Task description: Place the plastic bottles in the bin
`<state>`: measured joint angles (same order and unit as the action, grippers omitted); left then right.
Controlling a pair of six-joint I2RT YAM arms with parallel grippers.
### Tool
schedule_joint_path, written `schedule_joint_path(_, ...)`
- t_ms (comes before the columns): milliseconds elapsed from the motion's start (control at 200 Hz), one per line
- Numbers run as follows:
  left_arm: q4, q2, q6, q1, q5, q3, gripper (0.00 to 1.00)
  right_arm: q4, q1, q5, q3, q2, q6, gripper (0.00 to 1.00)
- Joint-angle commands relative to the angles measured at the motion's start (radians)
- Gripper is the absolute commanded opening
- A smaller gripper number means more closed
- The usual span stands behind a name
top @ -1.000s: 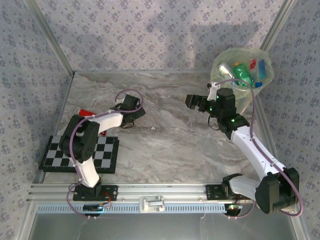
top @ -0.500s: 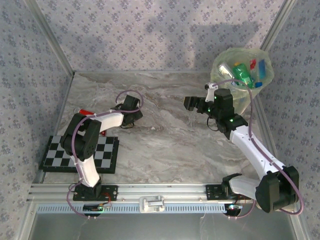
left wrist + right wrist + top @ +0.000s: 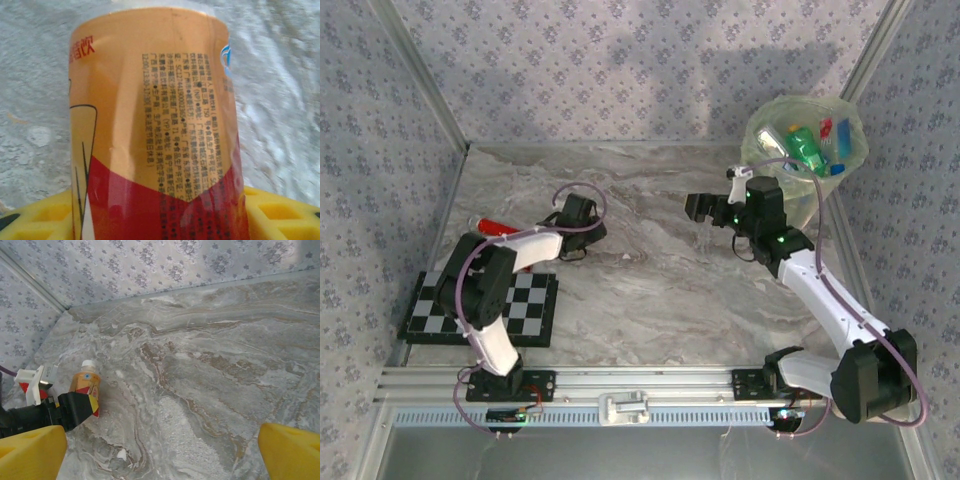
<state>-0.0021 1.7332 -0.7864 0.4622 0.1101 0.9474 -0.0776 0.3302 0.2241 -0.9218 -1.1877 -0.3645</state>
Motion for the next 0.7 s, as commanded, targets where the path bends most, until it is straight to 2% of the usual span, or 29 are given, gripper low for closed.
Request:
schedule_joint_path(0, 0.142, -0.093, 0.123, 0.025, -0.095, -0.015, 0.54, 0.023, 0.016, 0.065, -0.049, -0.029, -0.02, 1.0)
schedule_joint_path(125, 0.235, -0.169, 0.235, 0.07, -0.163, -0.058, 0.54, 0.041, 0.041, 0.115, -0.082, -0.083, -0.033, 1.0)
schedule_joint_path(345, 0.273, -0.263, 0.353, 0.145, -0.249, -0.089, 0.54, 0.078, 0.108, 0.212, -0.142, -0.182, -0.009, 0.98)
schedule_joint_path(695, 0.256, -0.335, 0.444, 0.241, -0.231, -0.108, 0.53, 0.076, 0.149, 0.349, -0.227, -0.315, -0.059, 0.86)
